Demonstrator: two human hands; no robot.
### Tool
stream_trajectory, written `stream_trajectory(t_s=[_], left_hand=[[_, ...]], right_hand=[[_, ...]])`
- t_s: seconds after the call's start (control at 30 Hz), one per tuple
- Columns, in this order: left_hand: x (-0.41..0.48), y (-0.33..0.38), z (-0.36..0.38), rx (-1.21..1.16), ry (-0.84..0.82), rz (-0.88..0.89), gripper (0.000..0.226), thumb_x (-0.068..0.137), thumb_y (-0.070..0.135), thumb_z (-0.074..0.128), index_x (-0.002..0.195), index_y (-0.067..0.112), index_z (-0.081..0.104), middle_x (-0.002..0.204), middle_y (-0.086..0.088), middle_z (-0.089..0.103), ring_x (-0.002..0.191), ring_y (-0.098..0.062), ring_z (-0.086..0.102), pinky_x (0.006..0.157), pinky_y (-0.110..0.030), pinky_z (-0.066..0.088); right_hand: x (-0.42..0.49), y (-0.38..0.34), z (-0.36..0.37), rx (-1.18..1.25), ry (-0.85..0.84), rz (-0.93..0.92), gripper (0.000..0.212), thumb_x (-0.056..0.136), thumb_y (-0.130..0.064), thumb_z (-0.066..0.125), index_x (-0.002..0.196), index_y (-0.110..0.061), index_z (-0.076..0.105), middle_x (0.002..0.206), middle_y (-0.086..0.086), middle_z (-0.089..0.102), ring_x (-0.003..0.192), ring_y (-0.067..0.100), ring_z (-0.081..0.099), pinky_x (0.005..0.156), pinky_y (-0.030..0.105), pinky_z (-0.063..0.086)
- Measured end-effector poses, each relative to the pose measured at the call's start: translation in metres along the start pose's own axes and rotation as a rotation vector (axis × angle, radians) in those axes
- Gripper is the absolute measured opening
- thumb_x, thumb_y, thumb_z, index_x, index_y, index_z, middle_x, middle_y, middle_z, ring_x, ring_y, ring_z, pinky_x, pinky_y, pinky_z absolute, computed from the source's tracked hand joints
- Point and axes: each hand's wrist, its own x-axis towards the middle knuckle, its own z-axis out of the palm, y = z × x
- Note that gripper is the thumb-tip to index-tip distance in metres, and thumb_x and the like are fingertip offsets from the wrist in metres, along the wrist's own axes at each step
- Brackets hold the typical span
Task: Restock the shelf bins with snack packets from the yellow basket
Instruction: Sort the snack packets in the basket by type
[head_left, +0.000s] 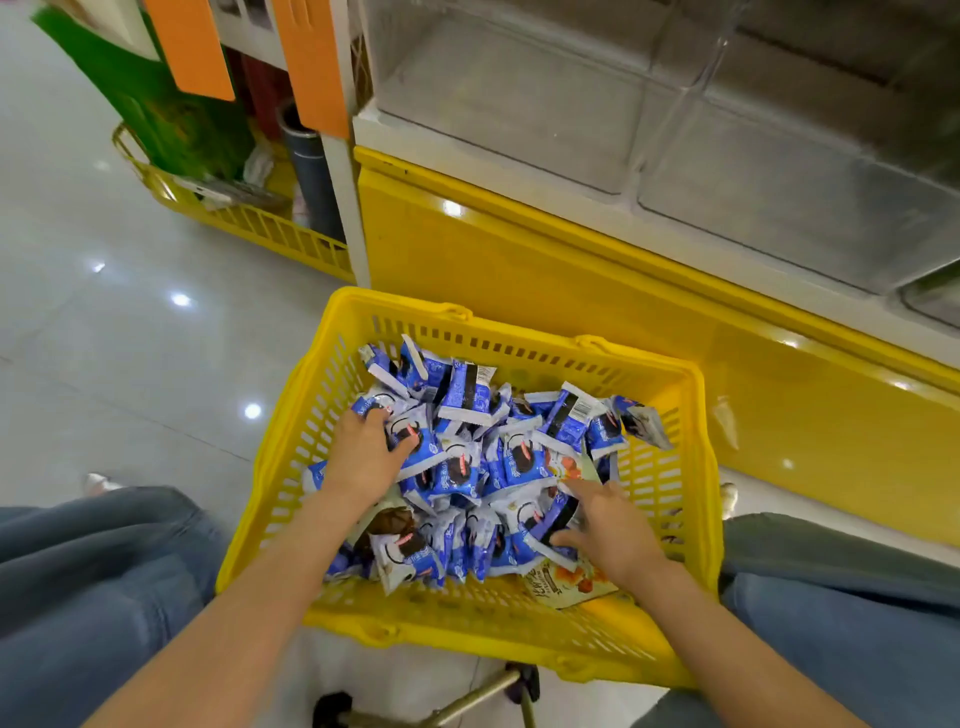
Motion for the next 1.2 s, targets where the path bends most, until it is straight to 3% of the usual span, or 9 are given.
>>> stream_trajectory(t_s=[0.17,0.3,0.47,0.57,0.63,0.73,0.9,1.07,1.2], left_hand=[[-0.005,0.003,0.002,0.013,-0.018,0.091,0.051,0.081,0.040,0.067,0.124,0.020,0.048,0.122,-0.015,0.039,0.117,-0.033,0.036,0.097,-0.038,0.037],[-0.017,0.002,0.002,-0.047,0.009,0.181,0.045,0.075,0.034,0.075,0.105,0.026,0.042,0.098,-0.004,0.055,0.096,-0.024,0.051,0.078,-0.034,0.044],[-0.034,0.013,0.005,-0.226,0.093,0.210,0.051,0.075,0.016,0.076,0.106,0.026,0.036,0.076,0.006,0.046,0.065,-0.007,0.048,0.054,-0.014,0.038],[-0.039,0.022,0.005,-0.381,0.137,0.185,0.034,0.077,0.013,0.075,0.095,0.022,0.047,0.074,0.006,0.044,0.064,-0.010,0.043,0.053,-0.011,0.037],[-0.042,0.027,0.003,-0.510,0.140,0.121,0.031,0.078,0.016,0.073,0.099,0.022,0.052,0.077,0.007,0.043,0.073,-0.014,0.043,0.055,-0.012,0.036],[-0.046,0.028,0.003,-0.607,0.141,0.026,0.056,0.082,0.021,0.070,0.129,0.008,0.044,0.102,0.001,0.050,0.091,-0.013,0.045,0.074,-0.023,0.037],[-0.058,0.020,0.002,-0.681,0.126,-0.032,0.059,0.084,0.027,0.067,0.136,0.014,0.042,0.135,-0.005,0.048,0.112,-0.012,0.043,0.091,-0.026,0.036],[-0.065,0.015,0.002,-0.633,0.067,-0.047,0.053,0.087,0.026,0.063,0.136,0.018,0.043,0.135,-0.001,0.046,0.116,-0.016,0.043,0.096,-0.032,0.038],[-0.068,0.019,0.005,-0.616,0.023,-0.061,0.046,0.085,0.030,0.066,0.126,0.023,0.047,0.121,-0.001,0.045,0.105,-0.012,0.040,0.084,-0.027,0.035]], right_hand=[[-0.001,-0.005,-0.014,0.037,0.247,-0.076,0.049,0.077,-0.049,0.068,0.113,-0.019,0.057,0.104,-0.001,0.063,0.096,0.017,0.057,0.070,0.026,0.046],[0.013,0.001,-0.039,0.345,0.494,0.120,0.030,0.084,-0.036,0.065,0.090,-0.012,0.050,0.077,0.005,0.061,0.064,0.020,0.058,0.050,0.032,0.049],[0.031,0.025,-0.050,0.527,0.498,0.258,0.044,0.090,-0.024,0.062,0.123,0.000,0.046,0.105,0.016,0.065,0.085,0.027,0.060,0.059,0.028,0.043],[0.029,0.023,-0.049,0.560,0.572,0.262,0.050,0.090,-0.011,0.060,0.133,-0.001,0.036,0.131,0.018,0.048,0.116,0.029,0.050,0.083,0.026,0.040],[0.020,0.014,-0.042,0.410,0.650,0.163,0.048,0.090,-0.009,0.058,0.133,-0.004,0.037,0.130,0.014,0.047,0.111,0.024,0.051,0.083,0.022,0.039],[0.002,-0.009,-0.011,0.256,0.423,-0.022,0.031,0.094,-0.019,0.053,0.124,-0.014,0.047,0.119,0.004,0.060,0.084,0.012,0.060,0.068,0.020,0.051],[-0.007,-0.031,0.044,0.405,0.068,0.080,0.054,0.088,-0.026,0.063,0.132,-0.009,0.037,0.131,0.007,0.047,0.119,0.020,0.046,0.094,0.026,0.040],[-0.002,-0.023,0.047,0.448,-0.029,0.218,0.042,0.081,-0.032,0.072,0.107,-0.008,0.049,0.106,0.008,0.053,0.100,0.023,0.053,0.075,0.026,0.041],[-0.003,-0.026,0.048,0.557,0.005,0.149,0.034,0.080,-0.021,0.072,0.097,-0.015,0.043,0.095,0.002,0.042,0.085,0.017,0.045,0.061,0.016,0.035]])
